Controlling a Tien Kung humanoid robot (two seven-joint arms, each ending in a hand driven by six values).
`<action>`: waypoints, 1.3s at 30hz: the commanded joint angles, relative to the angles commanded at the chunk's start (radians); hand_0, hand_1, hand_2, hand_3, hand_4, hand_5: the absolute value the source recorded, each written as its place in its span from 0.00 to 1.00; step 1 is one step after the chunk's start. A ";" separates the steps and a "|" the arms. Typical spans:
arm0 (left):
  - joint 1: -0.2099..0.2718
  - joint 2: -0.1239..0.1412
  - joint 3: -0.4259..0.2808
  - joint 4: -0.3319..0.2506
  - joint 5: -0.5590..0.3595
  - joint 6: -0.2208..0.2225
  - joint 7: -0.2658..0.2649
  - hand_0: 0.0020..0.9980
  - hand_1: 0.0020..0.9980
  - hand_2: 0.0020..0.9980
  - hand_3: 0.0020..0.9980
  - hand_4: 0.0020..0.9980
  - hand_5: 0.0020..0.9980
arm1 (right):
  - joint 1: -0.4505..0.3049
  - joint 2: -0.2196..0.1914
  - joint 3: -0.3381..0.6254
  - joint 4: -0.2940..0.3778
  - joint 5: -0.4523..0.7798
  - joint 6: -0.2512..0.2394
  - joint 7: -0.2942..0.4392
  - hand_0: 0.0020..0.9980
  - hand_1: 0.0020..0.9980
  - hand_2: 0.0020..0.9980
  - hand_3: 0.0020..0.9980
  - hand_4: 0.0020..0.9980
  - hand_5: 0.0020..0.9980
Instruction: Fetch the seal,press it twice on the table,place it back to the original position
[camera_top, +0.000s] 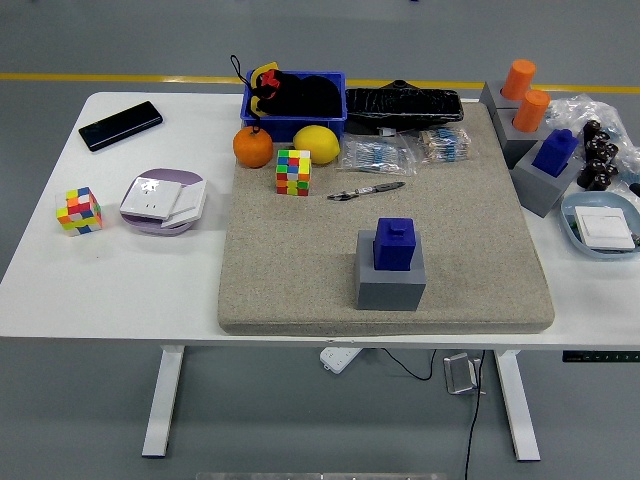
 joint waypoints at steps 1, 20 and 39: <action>0.000 0.000 -0.001 0.000 0.001 0.000 0.000 0.75 0.70 0.68 0.75 0.69 0.30 | 0.000 0.001 0.002 0.000 0.000 -0.001 0.000 0.93 0.91 0.89 0.87 1.00 0.74; 0.003 -0.003 -0.006 -0.001 0.003 0.004 0.001 0.75 0.70 0.68 0.75 0.68 0.30 | -0.002 0.004 0.002 -0.001 0.003 -0.001 0.001 0.93 0.91 0.90 0.87 1.00 0.76; 0.001 -0.002 -0.012 -0.001 0.006 0.006 0.001 0.75 0.70 0.68 0.75 0.68 0.30 | 0.010 0.002 0.001 -0.002 0.002 0.000 -0.001 0.93 0.91 0.90 0.87 1.00 0.76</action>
